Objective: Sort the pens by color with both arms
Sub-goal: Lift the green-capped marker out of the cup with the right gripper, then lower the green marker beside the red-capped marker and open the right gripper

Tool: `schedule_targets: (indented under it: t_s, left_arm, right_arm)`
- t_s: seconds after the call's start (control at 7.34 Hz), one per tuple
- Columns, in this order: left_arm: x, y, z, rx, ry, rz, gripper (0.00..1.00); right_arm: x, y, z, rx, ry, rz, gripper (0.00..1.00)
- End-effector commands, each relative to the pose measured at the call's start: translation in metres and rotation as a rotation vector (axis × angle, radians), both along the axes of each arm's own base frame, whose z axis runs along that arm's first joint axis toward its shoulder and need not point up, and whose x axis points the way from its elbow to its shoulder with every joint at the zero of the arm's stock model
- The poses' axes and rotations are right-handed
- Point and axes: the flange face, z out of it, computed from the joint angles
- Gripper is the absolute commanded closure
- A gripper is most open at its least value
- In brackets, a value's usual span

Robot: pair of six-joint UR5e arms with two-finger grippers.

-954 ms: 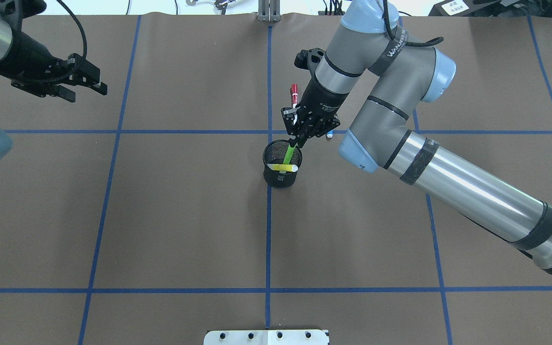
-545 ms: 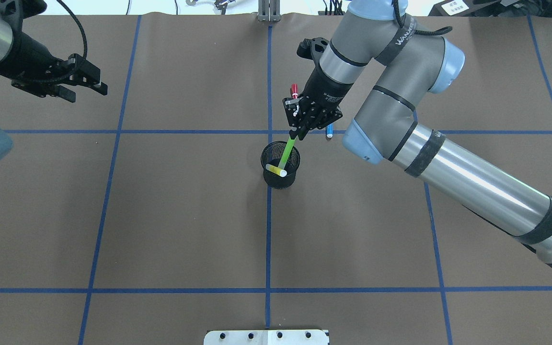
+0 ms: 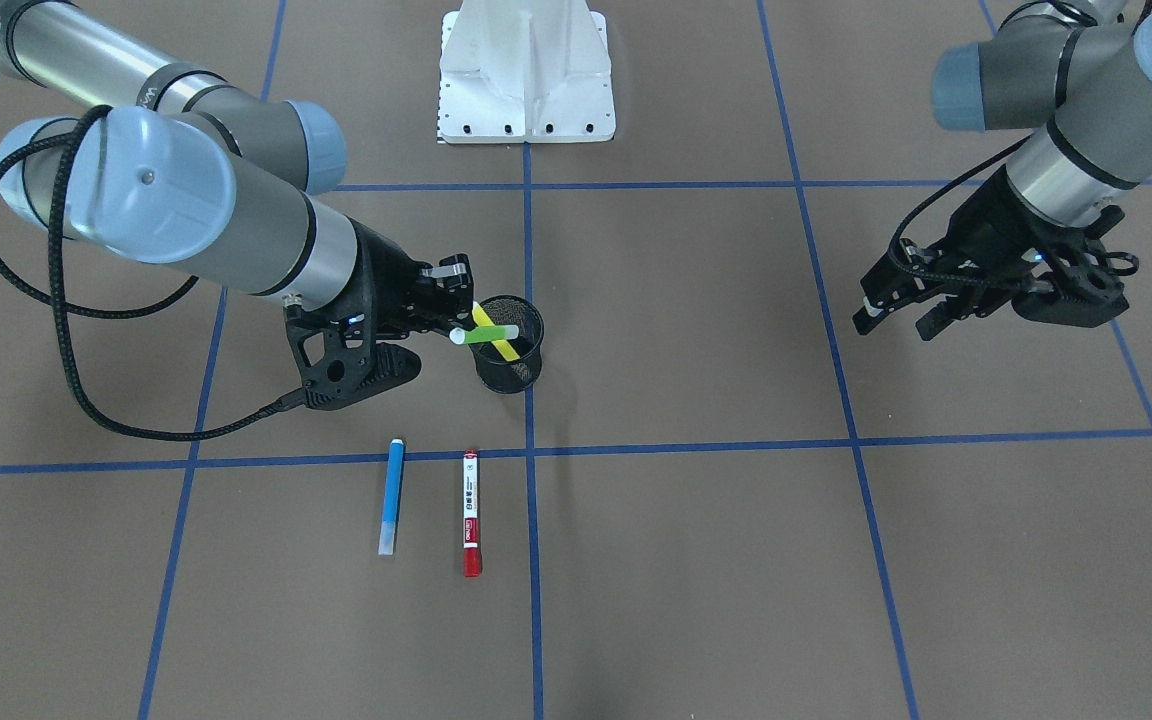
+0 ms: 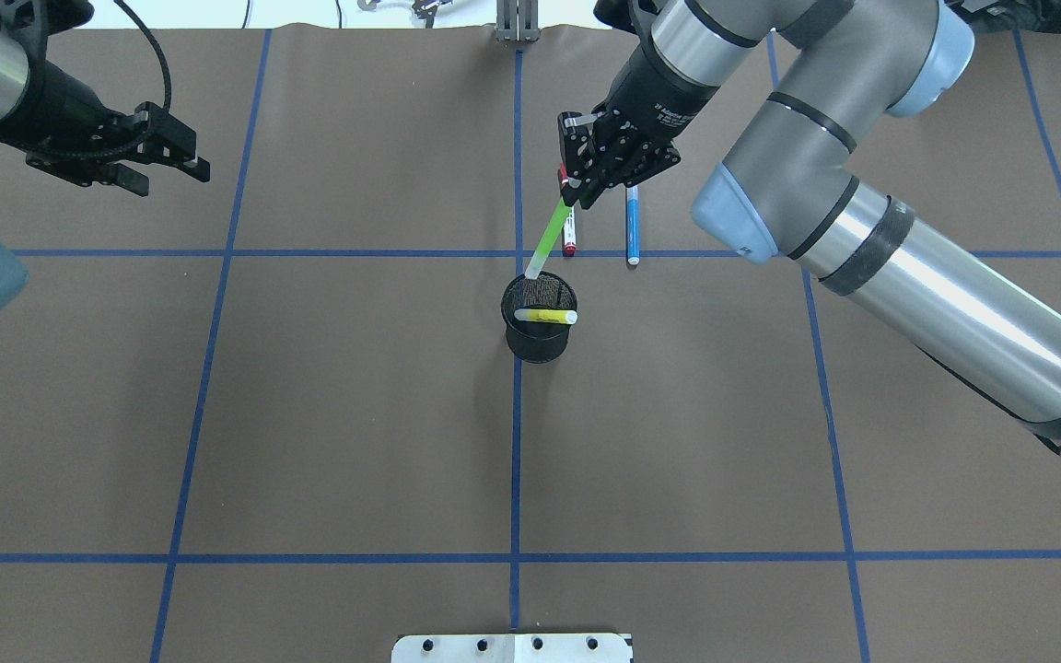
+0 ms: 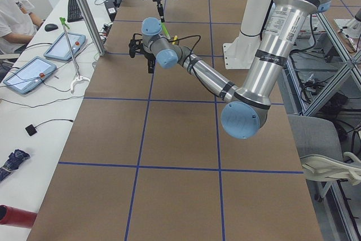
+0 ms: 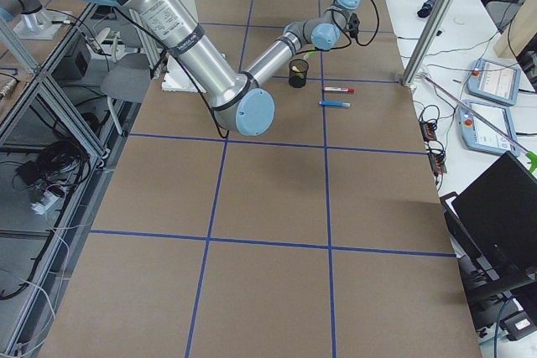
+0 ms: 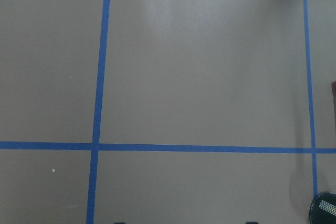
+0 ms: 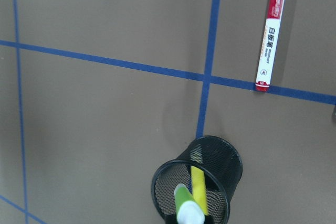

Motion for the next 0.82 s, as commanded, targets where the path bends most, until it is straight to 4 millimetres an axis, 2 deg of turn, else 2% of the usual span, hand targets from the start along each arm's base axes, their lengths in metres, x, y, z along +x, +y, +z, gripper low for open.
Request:
schedule_targets:
  t_s: [0.0,0.14,0.27,0.54,0.68]
  left_arm:
    - [0.001,-0.001,0.001,-0.002,-0.002,0.002,0.19]
    - [0.001,-0.001,0.002,-0.001,-0.003,0.000,0.18]
    - [0.002,-0.002,0.003,-0.001,-0.006,0.001,0.18]
    - [0.002,-0.003,0.006,-0.004,-0.008,0.001,0.19]
    - [0.002,-0.003,0.006,-0.002,-0.009,0.001,0.18]
  right_arm:
    - [0.026,0.001,-0.035,0.155,0.031,0.217,1.00]
    - [0.017,0.003,-0.036,0.188,0.064,0.292,1.00]
    - [0.003,0.007,-0.046,0.252,0.101,0.405,1.00]
    - [-0.078,0.046,-0.050,0.375,0.131,0.660,1.00]
    - [-0.112,0.069,-0.051,0.427,0.171,0.745,1.00]
